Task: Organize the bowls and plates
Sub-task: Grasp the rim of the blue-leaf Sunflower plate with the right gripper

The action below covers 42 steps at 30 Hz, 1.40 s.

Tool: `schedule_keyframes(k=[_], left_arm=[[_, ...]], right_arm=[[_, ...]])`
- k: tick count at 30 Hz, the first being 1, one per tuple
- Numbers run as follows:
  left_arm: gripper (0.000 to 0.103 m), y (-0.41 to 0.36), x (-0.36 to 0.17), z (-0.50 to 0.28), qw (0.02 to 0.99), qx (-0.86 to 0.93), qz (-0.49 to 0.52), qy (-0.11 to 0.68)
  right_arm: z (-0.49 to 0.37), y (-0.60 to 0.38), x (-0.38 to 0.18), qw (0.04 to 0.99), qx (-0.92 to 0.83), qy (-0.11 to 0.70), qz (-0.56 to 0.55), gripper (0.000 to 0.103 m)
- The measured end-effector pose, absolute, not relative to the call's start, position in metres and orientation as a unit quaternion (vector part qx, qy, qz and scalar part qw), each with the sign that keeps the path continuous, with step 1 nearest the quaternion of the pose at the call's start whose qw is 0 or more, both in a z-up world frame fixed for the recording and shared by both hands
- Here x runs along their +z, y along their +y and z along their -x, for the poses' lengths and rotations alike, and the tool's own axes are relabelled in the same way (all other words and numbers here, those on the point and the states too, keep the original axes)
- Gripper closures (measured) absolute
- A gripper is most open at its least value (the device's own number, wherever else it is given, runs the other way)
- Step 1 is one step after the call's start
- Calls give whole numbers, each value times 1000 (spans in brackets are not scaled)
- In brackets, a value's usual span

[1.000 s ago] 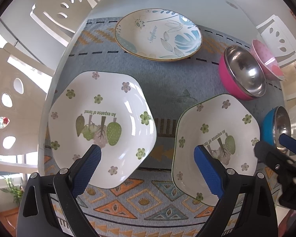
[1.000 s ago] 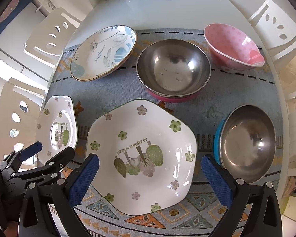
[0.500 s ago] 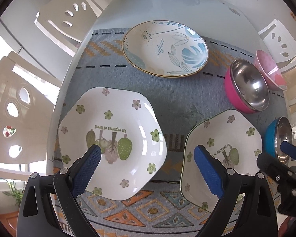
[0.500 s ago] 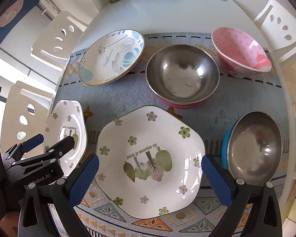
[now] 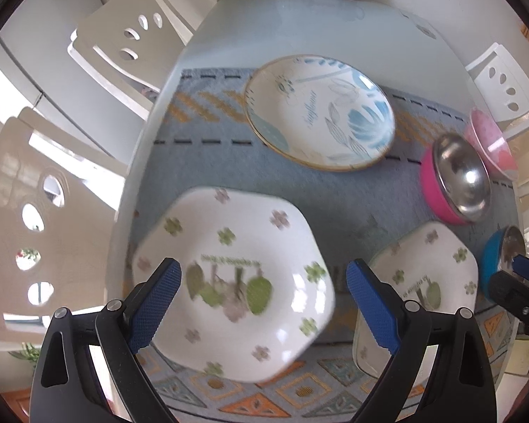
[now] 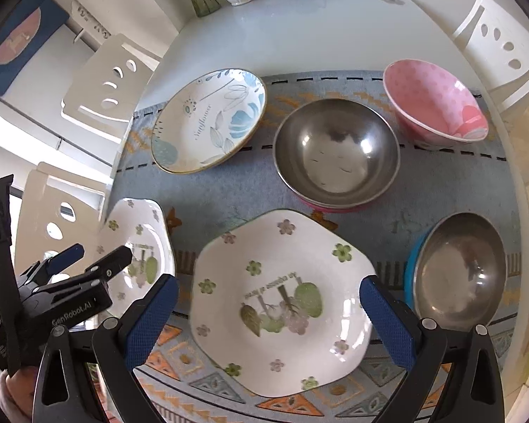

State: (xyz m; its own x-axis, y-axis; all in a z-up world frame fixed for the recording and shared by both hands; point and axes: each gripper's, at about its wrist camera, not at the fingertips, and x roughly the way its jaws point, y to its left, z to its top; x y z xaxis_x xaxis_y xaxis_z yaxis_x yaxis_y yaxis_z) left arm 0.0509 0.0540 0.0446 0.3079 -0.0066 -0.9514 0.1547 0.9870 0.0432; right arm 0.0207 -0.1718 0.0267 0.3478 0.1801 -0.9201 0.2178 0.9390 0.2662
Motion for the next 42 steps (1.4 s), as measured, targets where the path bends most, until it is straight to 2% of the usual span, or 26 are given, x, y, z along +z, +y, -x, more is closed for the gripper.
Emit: schedule_keyframes(k=[7,16,20,26,33,38,42], left_arm=[[9,76,41,-108,812,-39,-57,580],[9,78,11,-188,809,-50,-37,584],[12,76,-8,-211,800,-65,-7,597],[13,70,-38,-235,784,-66,19,617],[13,69,-56,-249,770,-55,16,635],[7,68,-63,-258,775,-55,10,629],[0,62,-67,-264,773,-62,2,631]], right_arm=[[-63,-167,41,808,-11,565,-167,0],[-161,-149,45,821,29,540,-181,0],[-207,-161,17,804,11,563,-189,0],[-262,-175,-22,775,-7,611,-161,0],[-291,-171,-57,737,-6,667,-109,0],[-297,-174,-79,724,-6,682,-106,0],[-305,-162,-87,717,-7,695,-54,0]])
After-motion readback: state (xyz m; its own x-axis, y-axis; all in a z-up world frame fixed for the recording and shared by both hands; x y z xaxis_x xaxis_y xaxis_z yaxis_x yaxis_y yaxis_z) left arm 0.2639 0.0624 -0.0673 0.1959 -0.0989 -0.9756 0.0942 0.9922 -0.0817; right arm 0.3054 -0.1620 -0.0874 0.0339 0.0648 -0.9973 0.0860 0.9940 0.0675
